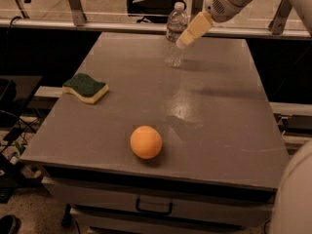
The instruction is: Move water bottle near sponge
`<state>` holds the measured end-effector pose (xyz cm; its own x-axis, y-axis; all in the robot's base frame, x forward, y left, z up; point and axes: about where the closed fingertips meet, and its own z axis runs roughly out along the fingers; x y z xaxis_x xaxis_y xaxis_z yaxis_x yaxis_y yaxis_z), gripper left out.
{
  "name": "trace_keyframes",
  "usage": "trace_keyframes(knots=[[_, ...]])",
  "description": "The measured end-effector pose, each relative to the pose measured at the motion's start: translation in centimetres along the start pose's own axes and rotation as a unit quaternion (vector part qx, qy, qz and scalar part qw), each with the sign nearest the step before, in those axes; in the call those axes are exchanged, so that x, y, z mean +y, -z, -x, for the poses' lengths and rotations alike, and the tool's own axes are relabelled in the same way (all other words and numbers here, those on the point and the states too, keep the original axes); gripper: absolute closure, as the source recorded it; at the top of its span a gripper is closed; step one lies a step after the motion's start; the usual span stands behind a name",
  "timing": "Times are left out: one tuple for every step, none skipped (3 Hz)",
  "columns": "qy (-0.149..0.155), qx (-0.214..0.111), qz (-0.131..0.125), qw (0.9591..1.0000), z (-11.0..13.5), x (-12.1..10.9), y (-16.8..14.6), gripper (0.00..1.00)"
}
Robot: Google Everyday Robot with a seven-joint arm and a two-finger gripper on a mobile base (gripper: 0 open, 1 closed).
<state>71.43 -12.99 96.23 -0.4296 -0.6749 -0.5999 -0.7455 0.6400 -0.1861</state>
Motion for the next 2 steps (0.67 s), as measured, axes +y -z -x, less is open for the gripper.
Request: trace_keyframes(knots=[[-0.015, -0.016, 0.0, 0.9998, 1.6, -0.7, -2.4, 0.0], [-0.023, -0.029, 0.007, 0.9993, 2.8, -0.7, -4.5, 0.0]])
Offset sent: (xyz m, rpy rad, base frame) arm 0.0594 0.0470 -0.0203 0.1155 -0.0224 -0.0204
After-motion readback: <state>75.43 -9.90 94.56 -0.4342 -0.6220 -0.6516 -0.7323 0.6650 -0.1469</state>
